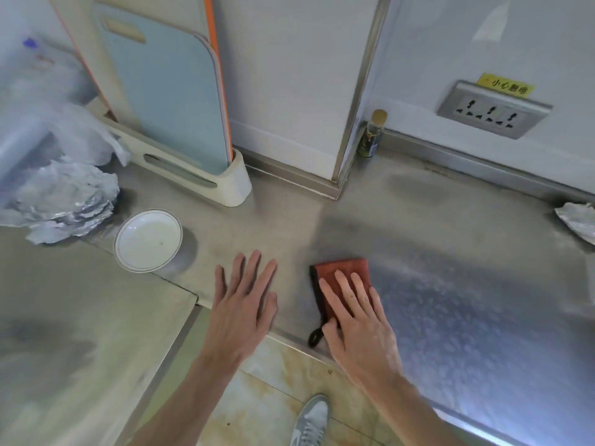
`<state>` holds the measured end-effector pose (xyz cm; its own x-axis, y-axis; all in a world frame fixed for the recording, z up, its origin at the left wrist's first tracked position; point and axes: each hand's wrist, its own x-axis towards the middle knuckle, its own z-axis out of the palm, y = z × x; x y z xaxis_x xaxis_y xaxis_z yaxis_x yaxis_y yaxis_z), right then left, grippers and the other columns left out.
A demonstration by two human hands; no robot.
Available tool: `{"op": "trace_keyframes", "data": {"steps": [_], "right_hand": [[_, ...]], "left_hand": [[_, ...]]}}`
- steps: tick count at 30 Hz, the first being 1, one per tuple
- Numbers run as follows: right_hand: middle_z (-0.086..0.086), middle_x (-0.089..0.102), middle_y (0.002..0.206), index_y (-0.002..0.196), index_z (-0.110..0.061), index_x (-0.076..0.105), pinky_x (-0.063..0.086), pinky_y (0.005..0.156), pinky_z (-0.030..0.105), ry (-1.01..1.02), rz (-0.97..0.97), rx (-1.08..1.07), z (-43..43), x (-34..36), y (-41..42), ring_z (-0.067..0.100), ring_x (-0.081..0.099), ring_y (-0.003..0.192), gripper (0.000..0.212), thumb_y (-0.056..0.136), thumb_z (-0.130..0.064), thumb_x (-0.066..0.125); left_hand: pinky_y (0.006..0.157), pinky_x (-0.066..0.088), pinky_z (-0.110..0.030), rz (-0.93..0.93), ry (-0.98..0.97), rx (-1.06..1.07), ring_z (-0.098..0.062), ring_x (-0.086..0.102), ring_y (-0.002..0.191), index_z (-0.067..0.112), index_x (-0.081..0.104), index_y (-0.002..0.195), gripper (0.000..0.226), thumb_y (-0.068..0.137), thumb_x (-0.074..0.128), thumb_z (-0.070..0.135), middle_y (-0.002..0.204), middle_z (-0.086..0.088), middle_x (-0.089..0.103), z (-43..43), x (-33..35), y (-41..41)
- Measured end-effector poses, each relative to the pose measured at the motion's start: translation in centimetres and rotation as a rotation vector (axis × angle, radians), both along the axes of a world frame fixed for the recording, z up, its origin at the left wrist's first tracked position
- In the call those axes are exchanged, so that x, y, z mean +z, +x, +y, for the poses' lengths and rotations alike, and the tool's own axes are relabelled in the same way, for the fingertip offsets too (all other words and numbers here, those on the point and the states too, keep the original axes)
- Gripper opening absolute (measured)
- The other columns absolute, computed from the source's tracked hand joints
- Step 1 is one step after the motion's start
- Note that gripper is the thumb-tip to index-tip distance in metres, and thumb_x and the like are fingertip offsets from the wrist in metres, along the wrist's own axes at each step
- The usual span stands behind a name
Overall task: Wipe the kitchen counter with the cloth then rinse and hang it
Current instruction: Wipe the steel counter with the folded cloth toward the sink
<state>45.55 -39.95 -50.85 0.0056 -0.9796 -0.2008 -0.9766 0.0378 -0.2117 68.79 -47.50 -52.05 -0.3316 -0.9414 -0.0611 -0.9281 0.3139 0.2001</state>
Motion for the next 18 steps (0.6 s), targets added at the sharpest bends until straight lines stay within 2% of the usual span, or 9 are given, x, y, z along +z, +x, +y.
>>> {"op": "trace_keyframes", "data": {"steps": [4,6,9,14,18], "right_hand": [[0.01,0.035,0.167,0.159,-0.022,0.041,0.025,0.124,0.054,-0.005,0.056,-0.255,3.9,0.7,-6.8,0.035,0.033,0.154,0.066,0.095,-0.039,0.035],[0.016,0.036,0.167,0.161,-0.019,0.035,0.026,0.123,0.059,0.036,0.096,-0.397,2.1,0.9,-8.7,0.04,0.032,0.154,0.071,0.094,-0.041,0.026],[0.013,0.021,0.173,0.166,-0.023,0.017,0.013,0.128,0.055,0.073,0.047,-0.513,-4.1,0.8,-7.4,0.038,0.016,0.159,0.081,0.089,-0.048,0.009],[0.003,0.01,0.175,0.167,-0.031,0.008,0.006,0.131,0.049,0.02,0.024,-0.234,-10.0,0.4,1.0,0.03,0.006,0.162,0.073,0.095,-0.045,0.015],[-0.003,0.012,0.174,0.166,-0.033,0.014,0.007,0.132,0.048,0.016,0.026,0.167,-4.9,0.4,2.8,0.023,0.002,0.163,0.065,0.103,-0.039,0.029]], "left_hand": [[0.126,0.011,-0.057,0.056,0.014,0.026,-0.028,0.015,0.158,0.03,0.028,0.161,0.059,0.104,0.042,0.039,0.171,0.002,0.019,-0.4,-0.8,0.0],[0.126,0.009,-0.057,0.05,0.02,0.018,-0.026,0.009,0.159,0.03,0.022,0.163,0.06,0.106,0.035,0.042,0.172,0.003,0.013,-0.4,-1.2,0.1],[0.127,0.008,-0.055,0.04,0.021,-0.003,-0.025,0.002,0.16,0.026,0.014,0.164,0.061,0.107,0.025,0.046,0.173,0.002,0.008,-0.4,-1.4,0.3],[0.127,0.009,-0.056,0.001,0.015,-0.005,-0.028,-0.001,0.16,0.021,0.009,0.165,0.064,0.107,0.025,0.045,0.173,-0.001,0.005,-0.5,-1.7,0.2],[0.126,0.011,-0.058,-0.026,0.018,-0.035,-0.029,0.0,0.16,0.018,0.01,0.165,0.065,0.107,0.028,0.042,0.173,-0.003,0.005,-0.6,-1.8,0.3]]}}
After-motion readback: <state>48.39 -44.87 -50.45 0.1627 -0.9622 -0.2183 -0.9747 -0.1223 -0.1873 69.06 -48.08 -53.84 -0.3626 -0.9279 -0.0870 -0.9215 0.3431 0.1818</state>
